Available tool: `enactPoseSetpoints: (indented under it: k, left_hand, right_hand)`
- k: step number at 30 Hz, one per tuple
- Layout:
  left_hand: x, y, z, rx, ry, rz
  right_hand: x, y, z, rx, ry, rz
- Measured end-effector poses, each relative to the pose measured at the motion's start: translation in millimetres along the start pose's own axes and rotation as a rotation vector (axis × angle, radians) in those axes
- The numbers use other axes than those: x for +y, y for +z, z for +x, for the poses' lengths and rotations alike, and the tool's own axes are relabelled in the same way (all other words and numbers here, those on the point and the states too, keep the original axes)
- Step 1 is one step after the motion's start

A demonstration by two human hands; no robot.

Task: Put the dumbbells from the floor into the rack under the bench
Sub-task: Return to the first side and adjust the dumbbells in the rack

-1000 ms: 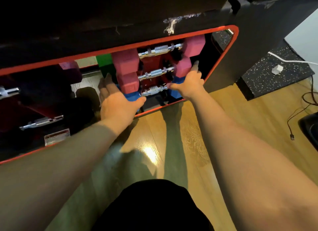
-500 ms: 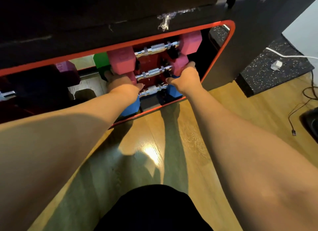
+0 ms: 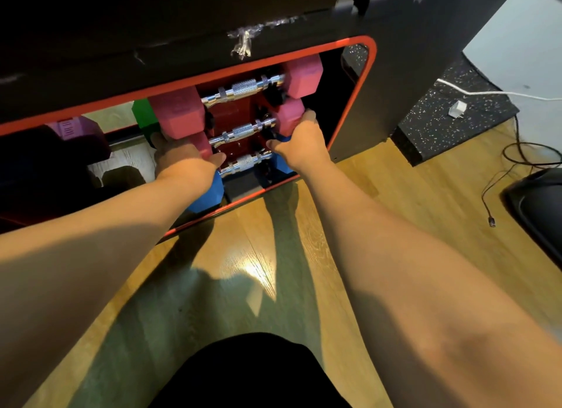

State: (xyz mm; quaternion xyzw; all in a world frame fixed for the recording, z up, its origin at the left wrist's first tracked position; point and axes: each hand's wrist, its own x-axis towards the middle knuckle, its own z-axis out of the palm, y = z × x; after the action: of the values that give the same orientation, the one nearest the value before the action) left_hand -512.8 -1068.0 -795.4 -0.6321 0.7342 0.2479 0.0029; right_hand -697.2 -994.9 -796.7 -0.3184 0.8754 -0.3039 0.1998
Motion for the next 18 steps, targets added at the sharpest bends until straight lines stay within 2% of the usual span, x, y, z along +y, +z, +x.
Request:
enactPoseSetpoints:
  k: [5, 9, 12, 14, 18]
  left_hand:
    - [-3, -4, -8, -0.002, -0.007, -0.141]
    - [-21, 2, -20, -0.077, -0.094, -0.299]
    - [-35, 16, -26, -0.248, -0.085, -0.203]
    - [-41, 25, -26, -0.264, -0.048, -0.164]
    - [-45, 30, -23, -0.248, -0.012, -0.024]
  right_hand:
    - [-1, 0, 2, -0.025, 0.030, 0.039]
    - [14, 7, -5, -0.058, 0.110, 0.074]
    - [32, 22, -6, -0.102, 0.156, 0.026]
    - [39, 31, -2, -0.098, 0.147, -0.022]
    - [48, 45, 3, 0.026, 0.093, -0.127]
